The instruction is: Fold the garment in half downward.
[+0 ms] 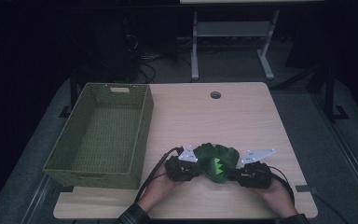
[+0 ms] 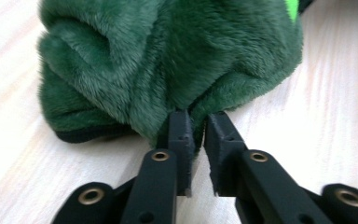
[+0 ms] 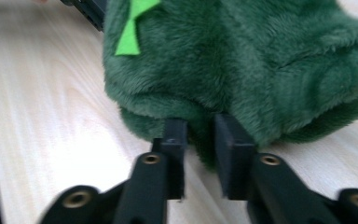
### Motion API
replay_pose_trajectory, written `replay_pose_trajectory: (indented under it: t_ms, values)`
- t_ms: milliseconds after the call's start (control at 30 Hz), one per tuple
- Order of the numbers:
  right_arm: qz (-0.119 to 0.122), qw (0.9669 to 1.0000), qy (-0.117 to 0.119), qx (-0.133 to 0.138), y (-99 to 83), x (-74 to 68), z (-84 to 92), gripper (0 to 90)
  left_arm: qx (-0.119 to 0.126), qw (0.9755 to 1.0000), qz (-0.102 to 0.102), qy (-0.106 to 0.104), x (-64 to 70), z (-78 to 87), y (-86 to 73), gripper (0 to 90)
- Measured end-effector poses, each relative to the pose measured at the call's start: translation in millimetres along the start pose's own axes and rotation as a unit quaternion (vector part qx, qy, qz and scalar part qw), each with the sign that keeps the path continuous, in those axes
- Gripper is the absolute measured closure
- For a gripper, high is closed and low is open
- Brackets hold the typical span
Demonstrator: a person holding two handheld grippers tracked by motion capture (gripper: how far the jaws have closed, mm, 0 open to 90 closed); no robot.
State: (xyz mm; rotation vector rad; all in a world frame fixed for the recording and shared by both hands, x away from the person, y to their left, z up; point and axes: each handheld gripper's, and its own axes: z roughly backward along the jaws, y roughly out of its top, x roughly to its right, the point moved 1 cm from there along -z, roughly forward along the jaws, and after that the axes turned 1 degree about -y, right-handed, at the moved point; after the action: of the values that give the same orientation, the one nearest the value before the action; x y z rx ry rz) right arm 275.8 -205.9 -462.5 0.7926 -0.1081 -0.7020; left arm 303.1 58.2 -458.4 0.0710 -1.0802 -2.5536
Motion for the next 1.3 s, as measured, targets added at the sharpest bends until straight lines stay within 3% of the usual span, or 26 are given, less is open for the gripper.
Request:
replay_pose_trajectory:
  t_ms: [133,333,433,600,700,833,1000,1133,1233,1300]
  values:
    - [0.009,0.9997,0.000,0.024,-1.4,-4.0,14.6,67.0,0.011,0.9999,-0.001,0.002,3.0,12.9,0.8,74.1]
    - [0.015,0.9993,-0.004,0.033,-4.0,-9.6,26.9,66.4,0.028,0.9996,-0.002,0.005,7.1,33.3,-0.6,72.6]
    - [0.018,0.9989,-0.009,0.043,-0.3,-10.3,30.7,70.5,0.038,0.9993,-0.002,0.007,6.6,40.9,1.2,74.6]
    - [0.020,0.9980,-0.025,0.055,16.5,-5.2,32.2,83.5,0.049,0.9988,0.000,0.005,0.5,43.3,14.8,86.1]
    - [0.018,0.9978,-0.029,0.056,25.1,-0.6,28.5,87.8,0.059,0.9983,0.006,0.003,-4.9,38.3,26.5,89.5]
    - [0.019,0.9986,-0.024,0.044,29.8,6.1,17.1,89.5,0.051,0.9987,0.011,0.003,-13.0,22.2,34.4,89.7]
    - [0.005,0.9998,-0.019,0.010,20.7,11.0,0.9,89.6,0.010,0.9997,0.022,-0.006,-18.7,-4.6,25.9,89.7]
    - [0.000,0.9998,-0.017,-0.014,11.5,13.8,-9.6,89.7,-0.016,0.9997,0.018,-0.007,-20.7,-14.1,16.8,89.8]
    - [0.000,0.9997,-0.016,-0.019,10.1,14.0,-12.9,89.8,-0.018,0.9995,0.024,-0.005,-19.9,-19.6,13.6,89.8]
    - [-0.001,0.9996,-0.018,-0.023,9.7,12.8,-16.0,89.8,-0.029,0.9995,0.015,0.000,-20.7,-22.0,13.0,89.8]
